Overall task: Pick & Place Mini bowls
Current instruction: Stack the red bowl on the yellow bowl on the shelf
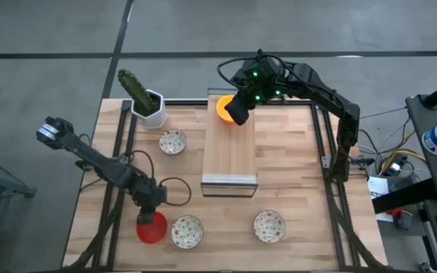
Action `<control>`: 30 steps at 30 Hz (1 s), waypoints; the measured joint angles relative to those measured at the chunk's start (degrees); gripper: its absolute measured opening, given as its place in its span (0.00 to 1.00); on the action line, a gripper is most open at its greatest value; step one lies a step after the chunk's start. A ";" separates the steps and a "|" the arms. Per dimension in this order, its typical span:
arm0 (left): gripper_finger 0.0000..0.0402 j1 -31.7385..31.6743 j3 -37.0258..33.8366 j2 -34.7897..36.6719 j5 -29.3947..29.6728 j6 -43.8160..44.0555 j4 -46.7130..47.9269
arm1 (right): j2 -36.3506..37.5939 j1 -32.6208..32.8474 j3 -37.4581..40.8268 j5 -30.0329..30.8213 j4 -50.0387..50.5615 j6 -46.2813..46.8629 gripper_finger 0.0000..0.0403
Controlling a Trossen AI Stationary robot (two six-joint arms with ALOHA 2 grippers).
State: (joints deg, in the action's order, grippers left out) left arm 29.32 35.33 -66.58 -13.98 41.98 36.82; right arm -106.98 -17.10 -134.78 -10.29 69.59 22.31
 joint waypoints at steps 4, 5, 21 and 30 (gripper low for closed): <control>0.25 0.00 0.00 -2.33 0.07 -0.02 -0.02 | 0.00 0.00 0.00 0.24 -0.03 -0.02 0.02; 0.25 0.00 0.00 -2.91 0.21 0.00 -0.02 | 0.00 0.00 0.00 0.27 -0.03 -0.06 0.02; 0.01 -0.02 0.00 -5.38 -1.83 1.75 0.09 | 0.00 -0.02 0.00 1.42 -0.07 -0.22 0.02; 0.00 -0.07 0.00 0.03 -6.22 5.59 3.66 | 0.00 1.72 0.00 1.35 -0.10 -6.68 0.02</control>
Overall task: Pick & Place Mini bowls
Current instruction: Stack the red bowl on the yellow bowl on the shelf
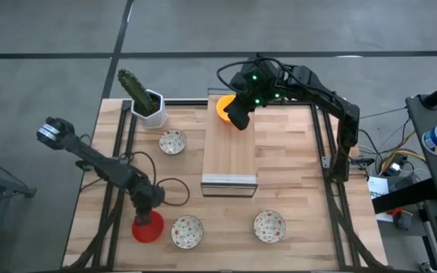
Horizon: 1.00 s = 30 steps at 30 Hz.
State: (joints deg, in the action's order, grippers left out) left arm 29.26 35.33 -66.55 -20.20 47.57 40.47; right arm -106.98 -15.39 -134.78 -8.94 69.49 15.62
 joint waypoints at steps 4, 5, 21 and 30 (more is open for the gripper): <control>0.00 0.00 0.00 4.83 -1.96 4.32 0.13 | -0.02 1.51 0.02 -0.07 0.00 -3.95 0.02; 0.00 -0.02 0.00 6.20 -2.01 5.61 0.08 | 0.00 1.88 0.00 -0.05 -0.02 -5.06 0.02; 0.00 -2.64 0.00 22.22 -11.58 26.57 -5.56 | -0.11 5.09 0.02 -8.76 -5.64 -7.18 0.02; 0.00 -4.34 0.00 22.31 -20.47 31.56 -18.39 | -3.39 9.39 0.35 -19.76 -12.05 -6.83 0.03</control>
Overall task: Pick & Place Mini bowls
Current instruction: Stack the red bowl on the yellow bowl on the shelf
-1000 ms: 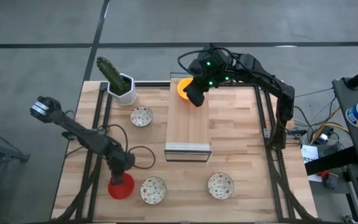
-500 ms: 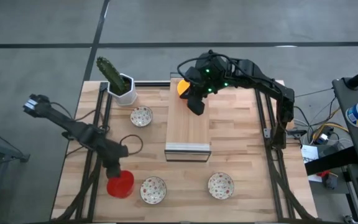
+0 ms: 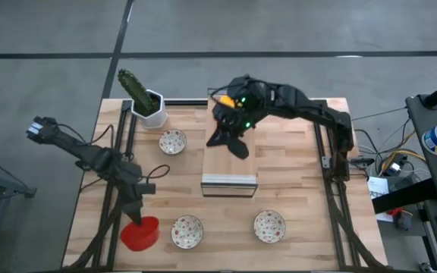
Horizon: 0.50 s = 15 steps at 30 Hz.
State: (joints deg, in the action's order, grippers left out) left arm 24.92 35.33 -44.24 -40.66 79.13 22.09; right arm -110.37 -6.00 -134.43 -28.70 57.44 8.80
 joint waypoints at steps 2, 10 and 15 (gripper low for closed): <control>0.00 -0.73 0.00 -0.07 -1.07 0.53 -1.40 | -1.17 1.46 0.00 -2.00 -1.75 0.00 0.05; 0.00 -4.78 0.00 -0.40 -5.60 2.56 -1.77 | -4.76 7.71 0.00 -4.55 -15.85 -0.23 0.23; 0.00 -7.93 0.00 -1.14 -8.72 5.18 -4.92 | -4.89 8.82 0.00 -4.32 -21.21 -1.13 0.30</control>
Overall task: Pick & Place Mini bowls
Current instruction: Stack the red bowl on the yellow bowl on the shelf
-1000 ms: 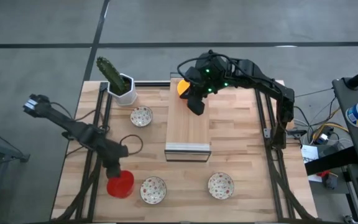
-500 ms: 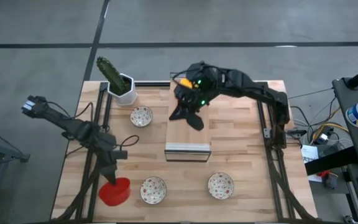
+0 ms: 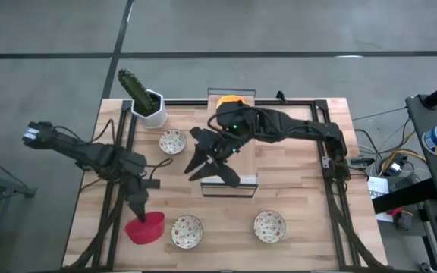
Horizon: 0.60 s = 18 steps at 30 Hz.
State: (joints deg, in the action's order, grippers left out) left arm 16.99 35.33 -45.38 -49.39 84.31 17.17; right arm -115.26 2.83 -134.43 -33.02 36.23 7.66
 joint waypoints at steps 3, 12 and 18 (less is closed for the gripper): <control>0.00 -2.00 0.00 -0.68 -1.26 1.57 -1.82 | 0.00 0.27 0.00 0.02 -0.22 -0.37 0.31; 0.00 -5.85 0.00 -3.43 -6.00 5.23 -5.41 | -1.44 1.65 1.44 0.07 0.10 -2.08 0.28; 0.00 -6.67 0.02 -6.30 -7.69 5.38 -6.71 | -5.05 2.99 1.58 -0.28 0.00 -0.89 0.29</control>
State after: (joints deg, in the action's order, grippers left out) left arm 10.31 35.35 -51.69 -57.07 89.69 10.45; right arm -120.32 5.82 -132.85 -33.30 36.23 6.77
